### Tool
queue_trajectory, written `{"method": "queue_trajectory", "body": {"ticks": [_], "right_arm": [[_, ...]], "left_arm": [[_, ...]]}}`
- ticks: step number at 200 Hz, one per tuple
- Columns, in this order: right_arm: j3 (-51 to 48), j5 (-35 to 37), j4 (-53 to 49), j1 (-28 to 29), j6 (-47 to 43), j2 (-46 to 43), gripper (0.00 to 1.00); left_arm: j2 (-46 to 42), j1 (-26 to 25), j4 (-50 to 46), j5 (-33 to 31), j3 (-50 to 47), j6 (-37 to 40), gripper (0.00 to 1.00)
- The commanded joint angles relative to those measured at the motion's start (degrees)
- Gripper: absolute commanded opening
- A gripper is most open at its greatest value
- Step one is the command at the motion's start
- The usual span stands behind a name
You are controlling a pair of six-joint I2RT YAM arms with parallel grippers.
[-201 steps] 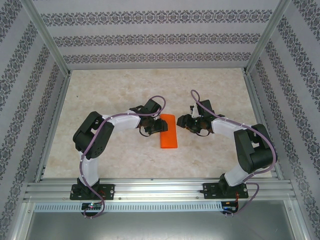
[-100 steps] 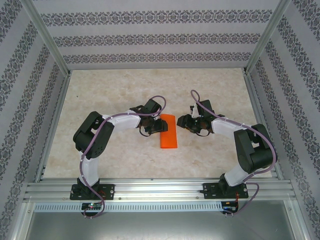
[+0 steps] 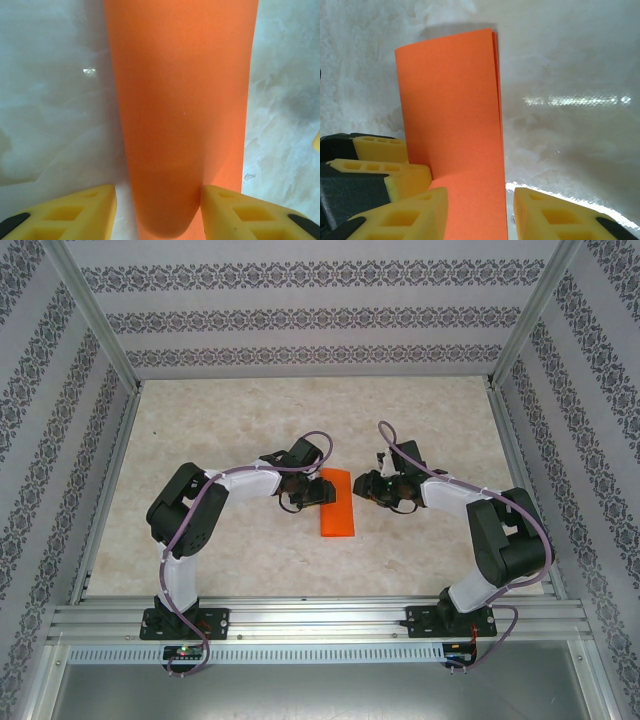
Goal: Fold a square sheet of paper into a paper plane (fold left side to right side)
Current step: Hold the square sheet of paper at the center of the table.
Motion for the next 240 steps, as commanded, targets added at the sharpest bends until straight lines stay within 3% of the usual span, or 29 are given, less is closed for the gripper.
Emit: {"method": "queue_trajectory", "body": {"ticks": [1, 88, 240], "right_arm": [[1.4, -1.2, 0.2, 1.0, 0.1, 1.1, 0.36], [2.7, -2.4, 1.3, 3.0, 1.3, 4.9, 0.28], [4.9, -2.1, -1.7, 4.3, 0.8, 9.9, 0.24]], "left_arm": [[2.8, -1.8, -0.2, 1.6, 0.5, 0.6, 0.5], [3.2, -2.0, -0.2, 1.6, 0.5, 0.4, 0.5], [3.4, -2.1, -0.1, 1.7, 0.5, 0.5, 0.5]]}}
